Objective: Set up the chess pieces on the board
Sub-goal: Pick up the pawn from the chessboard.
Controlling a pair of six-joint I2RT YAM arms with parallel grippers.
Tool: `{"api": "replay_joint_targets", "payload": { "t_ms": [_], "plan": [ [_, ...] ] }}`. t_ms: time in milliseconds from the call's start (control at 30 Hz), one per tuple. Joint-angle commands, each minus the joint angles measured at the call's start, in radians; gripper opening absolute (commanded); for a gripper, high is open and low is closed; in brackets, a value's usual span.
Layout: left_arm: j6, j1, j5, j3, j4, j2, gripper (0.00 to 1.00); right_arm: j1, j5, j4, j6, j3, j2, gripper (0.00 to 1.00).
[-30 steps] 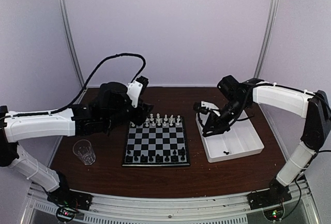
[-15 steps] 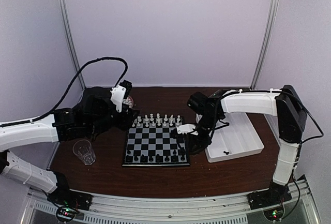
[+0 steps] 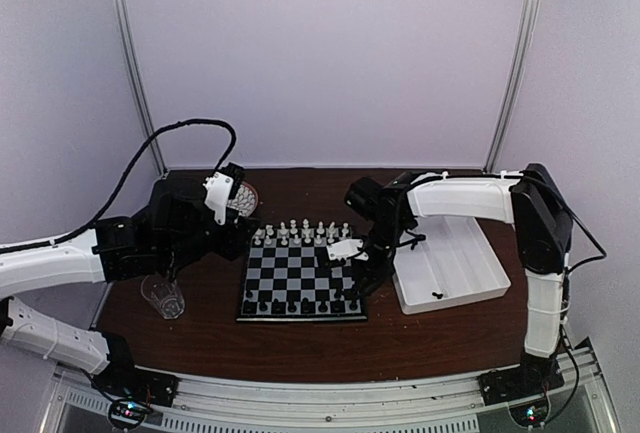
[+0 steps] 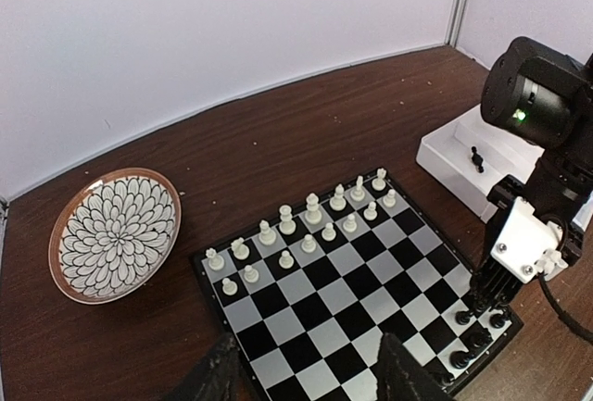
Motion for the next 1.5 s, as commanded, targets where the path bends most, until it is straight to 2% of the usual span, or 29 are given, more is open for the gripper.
{"api": "replay_joint_targets", "payload": {
  "t_ms": [0, 300, 567, 1100, 1333, 1467],
  "plan": [
    [-0.007, 0.010, -0.022, -0.013, 0.016, -0.025, 0.52, 0.014, 0.026, -0.031, -0.025, 0.045, 0.029, 0.30],
    [-0.010, 0.019, -0.026, -0.025, 0.011, -0.039, 0.52, 0.022, 0.044, -0.054, -0.031, 0.075, 0.066, 0.27],
    [-0.018, 0.021, -0.027, -0.035, 0.013, -0.039, 0.52, 0.021, 0.059, -0.068, -0.031, 0.090, 0.053, 0.14],
    [-0.025, 0.025, -0.025, -0.060, 0.010, -0.066, 0.52, 0.029, 0.030, -0.105, 0.015, 0.236, 0.074, 0.12],
    [-0.038, 0.026, -0.028, -0.071, 0.004, -0.083, 0.53, 0.111, 0.015, -0.139, 0.036, 0.374, 0.144, 0.13],
    [-0.043, 0.027, -0.030, -0.077, -0.013, -0.103, 0.53, 0.144, 0.024, -0.151, 0.038, 0.397, 0.187, 0.13]
  ]
}}
